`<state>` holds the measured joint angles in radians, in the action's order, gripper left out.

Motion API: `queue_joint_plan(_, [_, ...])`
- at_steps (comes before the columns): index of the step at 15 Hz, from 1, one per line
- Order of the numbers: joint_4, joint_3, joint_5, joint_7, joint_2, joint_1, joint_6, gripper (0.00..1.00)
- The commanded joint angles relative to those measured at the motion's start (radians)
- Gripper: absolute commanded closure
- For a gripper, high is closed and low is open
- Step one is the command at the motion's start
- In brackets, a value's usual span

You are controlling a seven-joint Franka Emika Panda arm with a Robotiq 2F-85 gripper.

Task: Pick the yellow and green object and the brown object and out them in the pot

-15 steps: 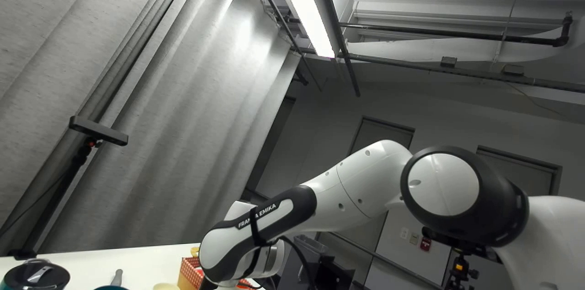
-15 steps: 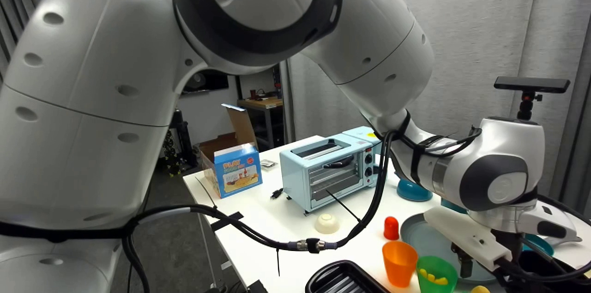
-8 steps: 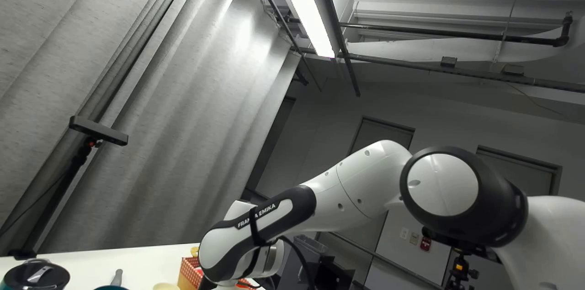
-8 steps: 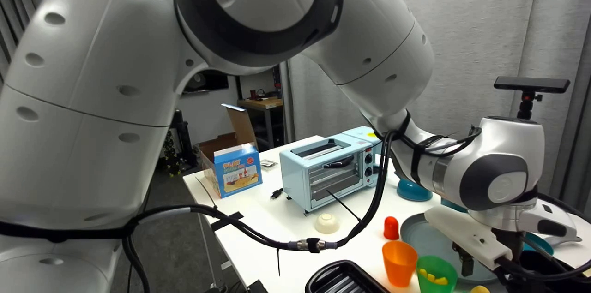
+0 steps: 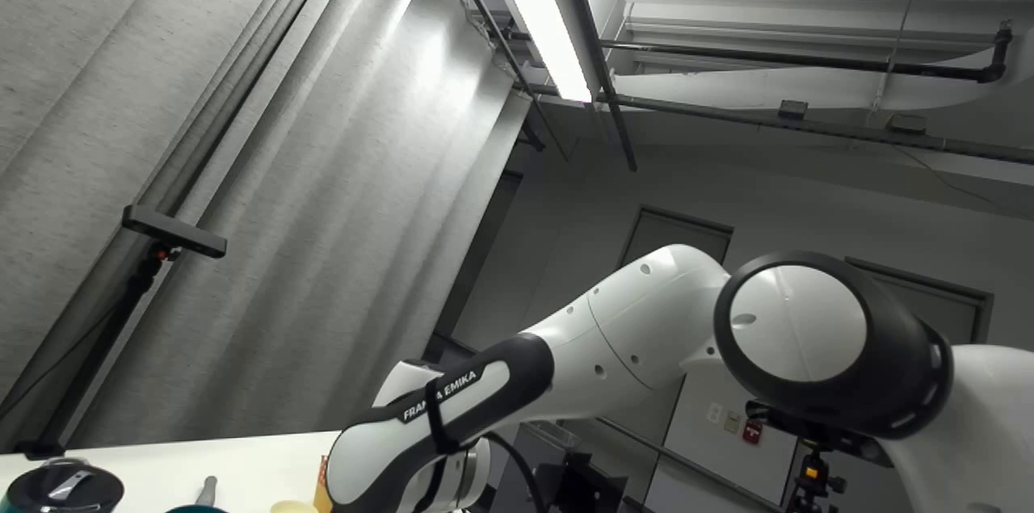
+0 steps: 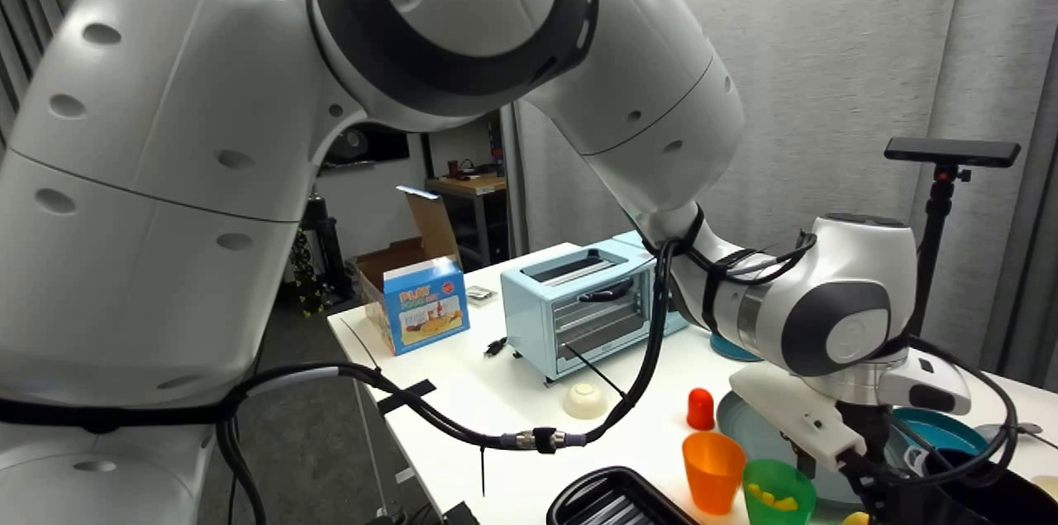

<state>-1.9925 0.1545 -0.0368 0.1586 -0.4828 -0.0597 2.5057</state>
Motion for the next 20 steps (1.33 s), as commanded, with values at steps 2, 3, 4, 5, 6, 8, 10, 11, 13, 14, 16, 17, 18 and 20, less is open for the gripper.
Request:
queue_joint_plan(2, [-0.007, 0.008, 0.023, 0.036, 0.001, 0.010, 0.015, 0.00])
queue_joint_plan(3, [0.015, 0.009, 0.022, 0.032, -0.005, 0.005, 0.001, 0.00])
queue_joint_plan(4, [0.026, 0.012, 0.023, 0.032, -0.006, 0.003, -0.003, 0.00])
queue_joint_plan(5, [0.054, 0.015, 0.021, 0.027, -0.011, -0.004, -0.018, 0.00])
queue_joint_plan(6, [0.060, 0.018, 0.021, 0.031, -0.011, -0.003, -0.016, 0.00])
queue_joint_plan(8, [0.086, 0.022, 0.020, 0.032, -0.016, -0.009, -0.020, 0.00])
queue_joint_plan(10, [0.078, 0.025, 0.025, 0.038, -0.014, -0.005, -0.004, 0.00])
queue_joint_plan(11, [0.066, 0.027, 0.028, 0.041, -0.012, -0.002, 0.005, 0.00])
queue_joint_plan(13, [0.058, 0.027, 0.030, 0.042, -0.014, 0.000, 0.009, 0.00])
queue_joint_plan(14, [0.051, 0.029, 0.031, 0.044, -0.015, 0.001, 0.012, 0.00])
queue_joint_plan(16, [0.045, 0.030, 0.032, 0.046, -0.019, 0.002, 0.013, 0.00])
queue_joint_plan(17, [0.048, 0.030, 0.032, 0.044, -0.023, 0.001, 0.009, 0.00])
queue_joint_plan(18, [0.054, 0.030, 0.032, 0.043, -0.027, -0.001, 0.005, 0.00])
queue_joint_plan(20, [0.053, 0.032, 0.032, 0.043, -0.031, -0.001, 0.004, 0.00])
